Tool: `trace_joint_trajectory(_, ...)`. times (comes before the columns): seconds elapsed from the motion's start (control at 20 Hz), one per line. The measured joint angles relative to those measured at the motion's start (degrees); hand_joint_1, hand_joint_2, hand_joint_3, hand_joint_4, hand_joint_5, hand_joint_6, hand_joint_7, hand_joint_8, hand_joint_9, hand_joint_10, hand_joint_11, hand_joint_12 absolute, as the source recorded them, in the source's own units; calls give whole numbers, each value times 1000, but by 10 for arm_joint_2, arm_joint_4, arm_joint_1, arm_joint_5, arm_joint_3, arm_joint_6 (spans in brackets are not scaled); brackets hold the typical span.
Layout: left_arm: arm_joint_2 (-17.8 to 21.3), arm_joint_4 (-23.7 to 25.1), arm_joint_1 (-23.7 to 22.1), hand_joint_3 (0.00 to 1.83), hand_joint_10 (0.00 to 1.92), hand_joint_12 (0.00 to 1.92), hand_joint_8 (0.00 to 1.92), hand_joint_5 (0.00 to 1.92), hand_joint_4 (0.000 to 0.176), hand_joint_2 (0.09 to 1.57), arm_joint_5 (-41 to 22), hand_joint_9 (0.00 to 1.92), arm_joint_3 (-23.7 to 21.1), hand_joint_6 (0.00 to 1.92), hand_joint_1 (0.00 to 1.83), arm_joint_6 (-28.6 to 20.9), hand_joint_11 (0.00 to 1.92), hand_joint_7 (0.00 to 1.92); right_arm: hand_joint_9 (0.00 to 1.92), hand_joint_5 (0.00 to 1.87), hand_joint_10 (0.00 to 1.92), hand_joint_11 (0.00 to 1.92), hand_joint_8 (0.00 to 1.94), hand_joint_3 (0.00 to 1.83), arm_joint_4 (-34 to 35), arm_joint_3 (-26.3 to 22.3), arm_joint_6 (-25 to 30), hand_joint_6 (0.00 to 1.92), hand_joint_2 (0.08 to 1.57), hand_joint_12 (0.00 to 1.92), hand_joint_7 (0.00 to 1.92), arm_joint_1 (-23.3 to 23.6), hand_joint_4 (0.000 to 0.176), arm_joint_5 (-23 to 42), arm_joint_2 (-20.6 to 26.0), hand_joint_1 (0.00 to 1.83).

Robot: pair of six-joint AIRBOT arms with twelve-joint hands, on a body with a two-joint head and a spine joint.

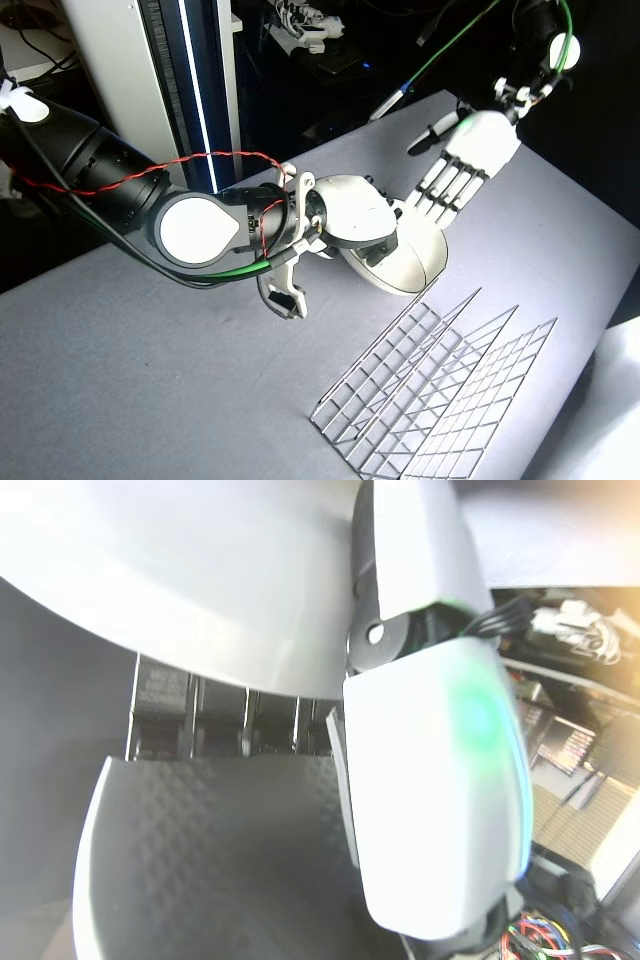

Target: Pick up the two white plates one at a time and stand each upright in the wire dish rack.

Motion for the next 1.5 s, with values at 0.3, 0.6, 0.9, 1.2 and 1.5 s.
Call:
trace_joint_trajectory(0.3,59,-4,-11,0,0,0,0,0,0,1163,30,0,-11,0,0,-42,0,0,1032,1067,1060,873,585,0,32,-56,3,855,1056,1208,1139,37,0,-36,27,1388)
trace_joint_trajectory(0.6,85,-51,13,10,0,0,0,13,0,1190,46,0,-5,5,0,-42,0,0,1069,1049,973,909,623,0,80,-95,13,814,1044,1150,1182,74,0,-58,49,1393)
trace_joint_trajectory(0.9,76,-81,24,4,0,0,0,19,0,1180,66,0,-5,7,0,-33,0,0,1054,1020,961,936,700,0,123,-123,24,887,1053,1075,1146,91,0,-89,66,1391)
trace_joint_trajectory(1.2,74,-73,39,6,0,0,0,12,0,1187,65,0,-16,5,0,-19,0,0,1073,1020,969,944,720,0,201,-140,29,855,1052,1098,1133,112,0,-114,77,1392)
trace_joint_trajectory(1.5,67,-77,37,1,0,0,0,0,0,1179,67,0,-16,0,0,-16,0,0,1066,1000,987,958,707,2,271,-144,30,864,1054,1099,1146,130,0,-147,79,1392)
